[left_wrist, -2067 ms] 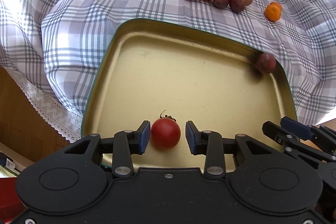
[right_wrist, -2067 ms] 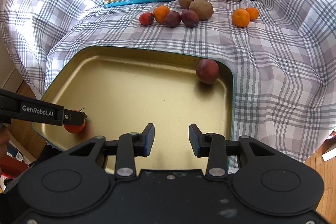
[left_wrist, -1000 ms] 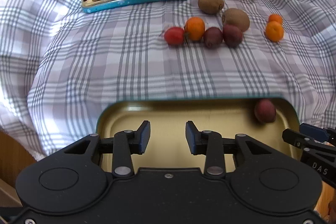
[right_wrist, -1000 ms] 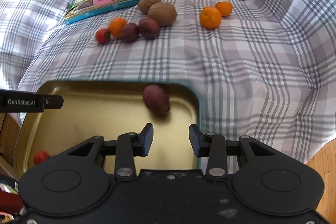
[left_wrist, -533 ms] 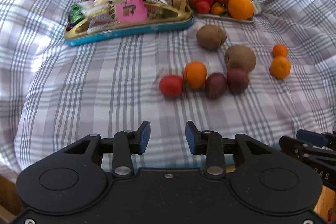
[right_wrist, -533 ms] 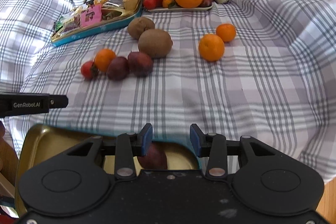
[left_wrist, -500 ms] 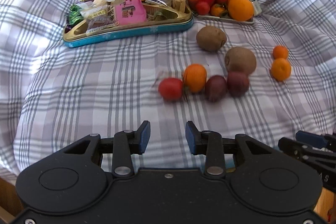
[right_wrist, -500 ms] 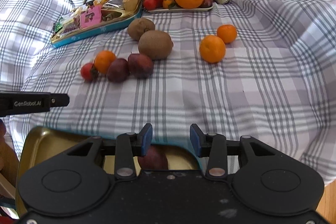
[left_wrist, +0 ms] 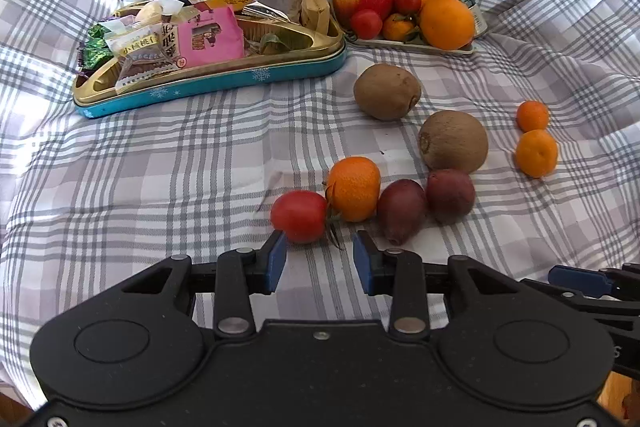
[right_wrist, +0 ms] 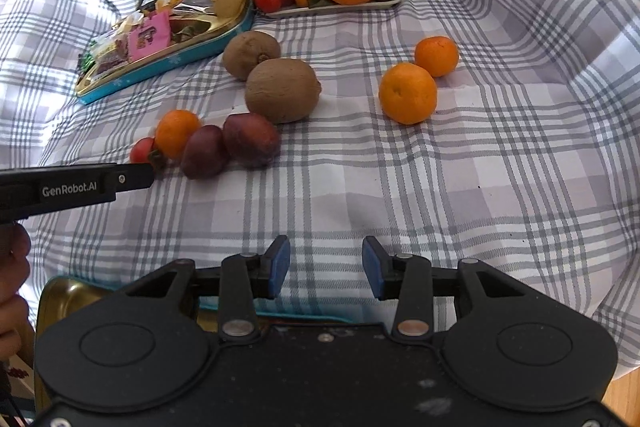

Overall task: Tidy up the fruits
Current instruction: 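Move both tools back toward the loose fruits beside the tray, then grasp a red tomato with the left tool while the right tool grasps a kiwi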

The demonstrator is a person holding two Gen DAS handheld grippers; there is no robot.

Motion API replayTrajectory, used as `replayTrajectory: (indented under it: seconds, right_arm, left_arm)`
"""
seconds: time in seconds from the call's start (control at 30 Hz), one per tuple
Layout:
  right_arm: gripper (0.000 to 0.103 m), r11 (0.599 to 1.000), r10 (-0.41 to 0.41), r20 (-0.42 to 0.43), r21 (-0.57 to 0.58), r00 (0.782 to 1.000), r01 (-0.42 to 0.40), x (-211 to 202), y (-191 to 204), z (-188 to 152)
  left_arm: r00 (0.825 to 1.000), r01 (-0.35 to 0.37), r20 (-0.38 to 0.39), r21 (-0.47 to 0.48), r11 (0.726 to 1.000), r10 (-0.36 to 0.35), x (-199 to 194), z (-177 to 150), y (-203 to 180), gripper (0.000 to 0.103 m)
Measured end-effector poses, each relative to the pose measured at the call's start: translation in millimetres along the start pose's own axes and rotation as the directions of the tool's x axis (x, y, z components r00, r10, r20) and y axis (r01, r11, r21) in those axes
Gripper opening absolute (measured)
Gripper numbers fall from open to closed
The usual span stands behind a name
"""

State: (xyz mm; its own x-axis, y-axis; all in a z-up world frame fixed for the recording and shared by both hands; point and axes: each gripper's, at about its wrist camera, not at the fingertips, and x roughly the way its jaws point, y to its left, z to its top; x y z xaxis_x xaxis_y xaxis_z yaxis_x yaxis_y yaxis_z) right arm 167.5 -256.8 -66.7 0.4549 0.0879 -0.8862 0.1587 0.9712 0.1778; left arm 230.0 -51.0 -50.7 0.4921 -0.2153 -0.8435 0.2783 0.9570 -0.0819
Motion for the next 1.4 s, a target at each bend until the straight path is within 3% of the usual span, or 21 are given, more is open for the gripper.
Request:
replayTrajectory:
  seconds: [0.23,0.53,0.7,0.8,1.03,1.23,1.4]
  right_arm:
    - [0.043,1.0,-0.002,-0.006,0.004,1.0,0.002,11.1,0.9,6.5]
    - [0.043,1.0,-0.009,0.008,-0.006,1.0,0.009,14.1,4.9,13.9]
    - [0.044,1.0,-0.009,0.056,-0.009,0.998,0.009,15.7,10.9,28.3]
    - [0.051,1.0,-0.016,0.115,-0.004,0.993,0.017,16.3,15.3,39.3]
    - [0.059,0.999,-0.016,0.245,-0.041,0.969,0.027,26.7,26.8,63.5]
    - [0.065,0.997,-0.006,0.288,-0.068,0.958,0.027,40.2,30.8,68.9]
    - [0.07,0.995,0.021,0.307,-0.104,0.952,0.012,51.1,33.0,65.8]
  left_arm:
    - [0.998,-0.058,0.0,-0.011,0.998,0.058,18.5,4.9,4.3,0.045]
    - [0.998,-0.061,-0.008,-0.072,0.996,0.06,25.6,11.8,19.9,0.049]
    - [0.996,-0.092,-0.004,-0.093,0.991,0.093,28.8,16.9,29.6,0.05]
    - [0.994,-0.109,-0.008,-0.103,0.989,0.108,34.6,17.8,36.5,0.051]
    - [0.988,-0.136,0.066,-0.022,0.99,0.138,36.9,10.5,35.1,0.053]
    - [0.986,-0.112,0.127,0.0,0.994,0.112,37.9,3.3,38.8,0.054]
    - [0.974,-0.148,0.177,0.019,0.989,0.142,37.6,-4.8,31.1,0.054]
